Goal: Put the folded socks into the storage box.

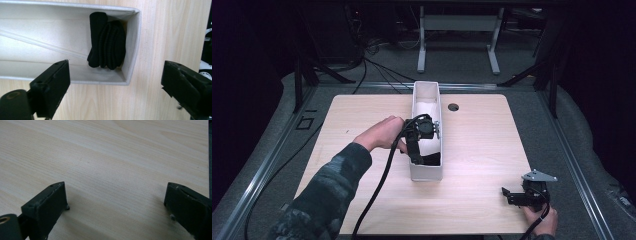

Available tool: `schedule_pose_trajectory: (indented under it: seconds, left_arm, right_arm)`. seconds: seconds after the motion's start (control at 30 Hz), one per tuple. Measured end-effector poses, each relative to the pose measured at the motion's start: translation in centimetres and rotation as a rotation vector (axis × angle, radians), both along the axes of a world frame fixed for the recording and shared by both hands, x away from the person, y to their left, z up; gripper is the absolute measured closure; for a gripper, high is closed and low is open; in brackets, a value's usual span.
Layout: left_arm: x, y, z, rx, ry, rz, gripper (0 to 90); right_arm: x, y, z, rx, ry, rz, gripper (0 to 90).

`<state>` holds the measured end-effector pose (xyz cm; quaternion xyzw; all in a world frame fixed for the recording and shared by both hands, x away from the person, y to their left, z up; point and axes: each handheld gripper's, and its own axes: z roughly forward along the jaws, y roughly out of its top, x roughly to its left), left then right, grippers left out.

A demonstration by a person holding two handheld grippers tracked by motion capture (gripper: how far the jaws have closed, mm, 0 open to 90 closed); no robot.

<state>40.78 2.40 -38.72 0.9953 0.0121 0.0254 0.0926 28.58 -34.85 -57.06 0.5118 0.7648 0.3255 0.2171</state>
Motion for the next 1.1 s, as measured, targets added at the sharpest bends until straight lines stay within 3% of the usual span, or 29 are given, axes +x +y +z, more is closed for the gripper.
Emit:
schedule_pose_trajectory:
  seconds: [0.23,0.67,1.1]
  left_arm:
    - [-0.9,1.9,1.2,-0.026,-0.005,0.011,6.1]
    - [-2.6,6.5,2.5,-0.046,-0.069,0.040,2.7]
    - [-4.0,11.0,2.6,-0.059,-0.099,0.099,2.2]
  right_arm:
    - [0.0,0.0,0.0,0.000,-0.001,-0.001,3.9]
    - [0.0,0.0,0.0,0.001,-0.001,-0.002,3.9]
    - [0.0,0.0,0.0,0.002,0.000,-0.004,4.0]
